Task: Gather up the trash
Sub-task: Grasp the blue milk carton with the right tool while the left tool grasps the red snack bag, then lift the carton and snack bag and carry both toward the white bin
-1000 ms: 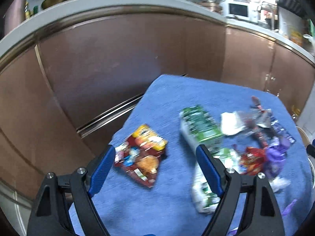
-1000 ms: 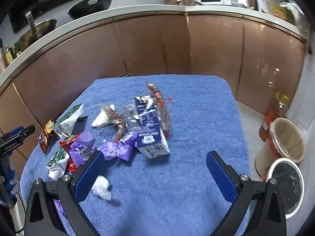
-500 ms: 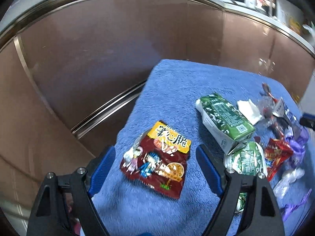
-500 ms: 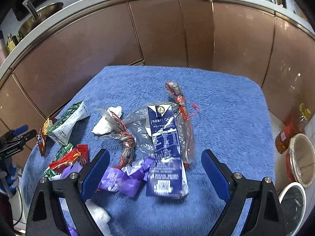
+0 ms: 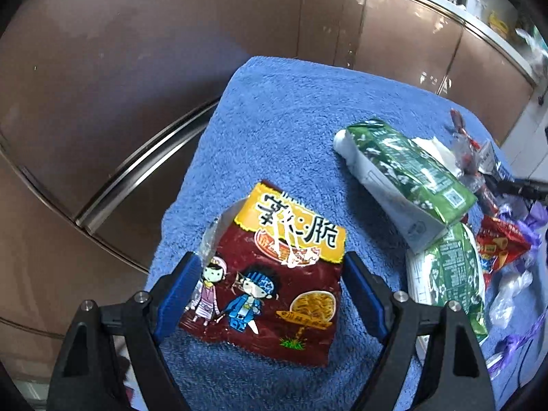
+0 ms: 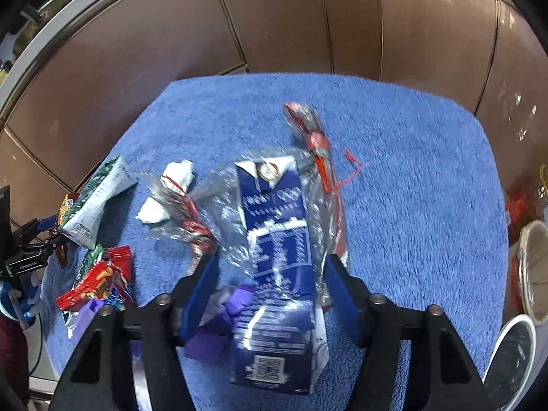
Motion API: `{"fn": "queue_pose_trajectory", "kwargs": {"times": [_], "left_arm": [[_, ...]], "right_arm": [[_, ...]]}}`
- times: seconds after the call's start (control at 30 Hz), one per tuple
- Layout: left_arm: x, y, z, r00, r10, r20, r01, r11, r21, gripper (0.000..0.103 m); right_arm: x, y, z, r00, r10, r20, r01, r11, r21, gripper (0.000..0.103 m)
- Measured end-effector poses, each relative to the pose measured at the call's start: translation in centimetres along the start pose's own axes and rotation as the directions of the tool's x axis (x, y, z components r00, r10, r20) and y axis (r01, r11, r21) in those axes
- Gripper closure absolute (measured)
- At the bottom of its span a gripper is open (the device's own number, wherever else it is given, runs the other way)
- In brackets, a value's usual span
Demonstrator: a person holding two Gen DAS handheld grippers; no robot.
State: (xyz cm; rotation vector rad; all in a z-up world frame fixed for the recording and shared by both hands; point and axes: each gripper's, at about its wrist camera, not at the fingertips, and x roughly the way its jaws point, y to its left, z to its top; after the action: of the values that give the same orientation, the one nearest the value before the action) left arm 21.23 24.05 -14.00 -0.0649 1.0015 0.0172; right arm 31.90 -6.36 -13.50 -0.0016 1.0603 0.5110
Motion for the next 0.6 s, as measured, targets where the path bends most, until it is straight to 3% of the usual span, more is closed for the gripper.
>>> {"fn": "queue_pose_trajectory", "kwargs": {"times": [0.07, 0.13, 0.2, 0.6], "left_arm": [[0.0, 0.1, -0.2, 1.000, -0.012, 0.002, 0.012, 1.000, -0.019, 0.022], [-0.2, 0.0, -0.5, 1.000, -0.019, 0.004, 0.019, 1.000, -0.025, 0.024], [-0.5, -0.5, -0.6, 1.000, -0.020, 0.004, 0.020, 1.000, -0.015, 0.038], [-6.8, -2.1, -0.2, 0.994, 0.015, 0.108, -0.011, 0.999, -0.037, 0.051]], "right_arm": [[0.3, -0.7, -0.3, 1.000, 0.012, -0.014, -0.012, 1.000, 0.023, 0.051], [0.2, -1.4, -0.7, 0.999, 0.028, -0.016, -0.027, 0.999, 0.038, 0.063], [0.0, -1.8, -0.9, 0.999, 0.036, -0.014, -0.036, 0.998, 0.047, 0.069], [-6.2, -1.4, -4.7, 0.990, 0.118, 0.079, -0.122, 0.992, 0.043, 0.069]]}}
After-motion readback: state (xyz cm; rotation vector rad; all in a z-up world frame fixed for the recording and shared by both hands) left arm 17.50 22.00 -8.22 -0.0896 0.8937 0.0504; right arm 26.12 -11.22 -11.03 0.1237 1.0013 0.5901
